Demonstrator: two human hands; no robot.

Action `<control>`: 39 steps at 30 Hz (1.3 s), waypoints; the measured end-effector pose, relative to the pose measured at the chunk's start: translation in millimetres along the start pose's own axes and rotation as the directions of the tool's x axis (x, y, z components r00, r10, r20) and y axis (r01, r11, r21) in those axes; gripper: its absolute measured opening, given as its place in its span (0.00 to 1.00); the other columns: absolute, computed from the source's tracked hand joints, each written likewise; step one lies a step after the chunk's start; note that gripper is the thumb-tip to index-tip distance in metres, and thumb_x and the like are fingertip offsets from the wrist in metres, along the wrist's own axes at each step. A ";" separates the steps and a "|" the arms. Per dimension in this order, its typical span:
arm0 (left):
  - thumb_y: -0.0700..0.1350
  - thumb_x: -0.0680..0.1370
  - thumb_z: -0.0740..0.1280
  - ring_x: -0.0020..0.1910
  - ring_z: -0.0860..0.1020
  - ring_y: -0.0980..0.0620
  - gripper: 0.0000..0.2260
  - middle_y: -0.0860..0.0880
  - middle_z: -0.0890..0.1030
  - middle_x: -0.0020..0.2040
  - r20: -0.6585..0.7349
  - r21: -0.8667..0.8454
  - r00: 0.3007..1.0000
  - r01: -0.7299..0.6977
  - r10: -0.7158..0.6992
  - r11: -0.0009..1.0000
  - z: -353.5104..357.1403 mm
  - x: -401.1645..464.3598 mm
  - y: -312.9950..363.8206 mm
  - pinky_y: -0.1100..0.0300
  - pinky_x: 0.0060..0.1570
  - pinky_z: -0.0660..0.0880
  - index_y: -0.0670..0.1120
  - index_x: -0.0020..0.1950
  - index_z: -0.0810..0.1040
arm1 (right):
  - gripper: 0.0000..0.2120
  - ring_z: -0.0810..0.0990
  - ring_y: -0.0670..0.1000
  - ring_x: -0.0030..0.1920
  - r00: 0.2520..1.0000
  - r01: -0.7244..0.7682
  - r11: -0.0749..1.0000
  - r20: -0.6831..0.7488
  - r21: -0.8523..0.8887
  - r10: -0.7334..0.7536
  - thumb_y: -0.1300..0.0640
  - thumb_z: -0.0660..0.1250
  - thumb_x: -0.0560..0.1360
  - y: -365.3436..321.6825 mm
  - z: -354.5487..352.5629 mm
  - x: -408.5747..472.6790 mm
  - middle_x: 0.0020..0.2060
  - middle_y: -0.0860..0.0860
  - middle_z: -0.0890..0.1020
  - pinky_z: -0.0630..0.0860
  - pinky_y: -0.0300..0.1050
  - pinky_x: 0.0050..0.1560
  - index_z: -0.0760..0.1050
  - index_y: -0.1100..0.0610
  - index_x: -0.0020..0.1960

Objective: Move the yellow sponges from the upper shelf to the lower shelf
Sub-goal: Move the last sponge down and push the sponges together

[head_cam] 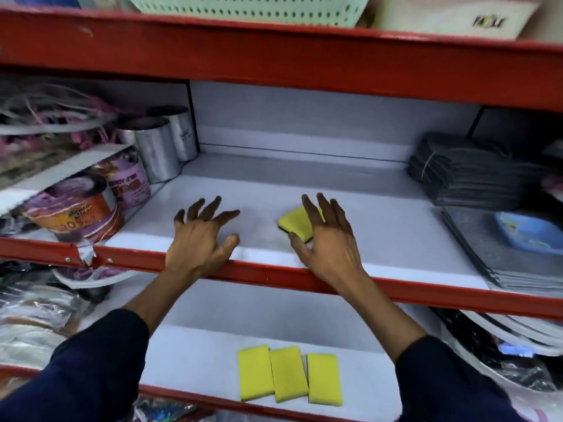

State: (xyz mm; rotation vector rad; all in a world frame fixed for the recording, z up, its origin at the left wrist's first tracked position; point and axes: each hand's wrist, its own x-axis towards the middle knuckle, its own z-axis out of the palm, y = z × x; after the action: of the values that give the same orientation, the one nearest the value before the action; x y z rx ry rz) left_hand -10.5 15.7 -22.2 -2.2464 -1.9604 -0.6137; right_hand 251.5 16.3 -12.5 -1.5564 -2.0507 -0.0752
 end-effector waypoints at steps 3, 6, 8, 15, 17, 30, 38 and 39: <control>0.64 0.71 0.51 0.79 0.58 0.43 0.30 0.48 0.62 0.80 -0.002 -0.010 1.000 0.007 -0.008 1.000 0.7 0.8 -0.9 0.34 0.73 0.56 0.62 0.73 0.66 | 0.40 0.46 0.62 0.79 0.970 -0.093 0.995 0.221 -0.039 0.099 0.33 0.62 0.74 3.7 12.7 29.2 0.80 0.56 0.49 0.52 0.59 0.79 0.47 0.43 0.78; 0.64 0.72 0.51 0.79 0.57 0.45 0.30 0.48 0.62 0.80 -0.007 -0.021 1.000 0.008 -0.008 1.000 0.7 1.6 -2.1 0.35 0.74 0.55 0.62 0.75 0.64 | 0.43 0.46 0.64 0.78 0.930 -0.124 0.989 0.337 -0.083 0.145 0.29 0.63 0.71 7.9 23.1 49.3 0.79 0.58 0.47 0.50 0.62 0.78 0.44 0.39 0.77; 0.63 0.72 0.51 0.79 0.57 0.45 0.31 0.48 0.62 0.80 -0.012 -0.025 1.000 0.006 -0.006 1.000 0.1 1.9 -2.6 0.35 0.74 0.55 0.62 0.75 0.63 | 0.42 0.52 0.64 0.77 0.914 -0.135 0.986 0.372 -0.099 0.162 0.30 0.62 0.72 12.2 26.2 55.5 0.78 0.59 0.53 0.54 0.63 0.76 0.45 0.39 0.77; 0.63 0.73 0.50 0.79 0.57 0.43 0.30 0.48 0.62 0.80 -0.024 0.017 1.000 -0.017 0.018 1.000 0.5 0.1 -0.5 0.34 0.74 0.55 0.62 0.76 0.61 | 0.43 0.64 0.59 0.67 0.968 -0.064 0.998 0.242 -0.024 0.068 0.30 0.65 0.67 21.0 5.5 36.7 0.69 0.53 0.66 0.69 0.55 0.63 0.53 0.41 0.76; 0.64 0.75 0.49 0.79 0.56 0.43 0.29 0.48 0.61 0.80 -0.020 0.059 0.999 -0.034 0.035 0.998 0.8 -0.9 0.7 0.33 0.74 0.54 0.62 0.76 0.61 | 0.42 0.65 0.58 0.67 0.992 0.036 0.999 0.124 -0.029 -0.032 0.29 0.62 0.65 23.0 -9.9 21.5 0.69 0.52 0.66 0.71 0.54 0.64 0.54 0.40 0.75; 0.64 0.77 0.46 0.82 0.46 0.48 0.36 0.47 0.54 0.82 -0.036 0.046 0.961 -0.271 0.273 0.961 19.5 -4.9 98.9 0.35 0.78 0.44 0.46 0.80 0.55 | 0.36 0.62 0.56 0.75 0.860 0.507 0.858 0.118 -0.085 -0.497 0.34 0.67 0.71 80.9 -80.6 -90.2 0.73 0.57 0.66 0.59 0.60 0.76 0.62 0.44 0.75; 0.65 0.78 0.45 0.81 0.42 0.49 0.36 0.48 0.53 0.82 0.009 0.101 0.959 -0.283 0.284 0.954 36.4 -4.9 117.9 0.34 0.77 0.42 0.46 0.80 0.54 | 0.34 0.66 0.58 0.74 0.748 0.637 0.771 0.253 -0.008 -0.614 0.34 0.65 0.72 147.6 -28.4 -174.5 0.73 0.59 0.67 0.60 0.59 0.77 0.64 0.44 0.74; 0.65 0.78 0.45 0.81 0.43 0.49 0.35 0.48 0.53 0.82 0.007 0.104 0.961 -0.275 0.276 0.956 36.1 -5.6 118.2 0.33 0.77 0.43 0.46 0.80 0.55 | 0.34 0.64 0.58 0.75 0.756 0.606 0.795 0.300 0.013 -0.581 0.34 0.64 0.73 155.1 -16.7 -185.5 0.73 0.58 0.67 0.59 0.60 0.77 0.62 0.43 0.75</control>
State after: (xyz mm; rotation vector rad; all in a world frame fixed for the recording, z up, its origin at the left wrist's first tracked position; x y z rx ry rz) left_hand 111.8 2.6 -35.2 -2.3867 -1.5912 -0.4730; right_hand 429.8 -101.1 -127.3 -0.9275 -2.7507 -0.1830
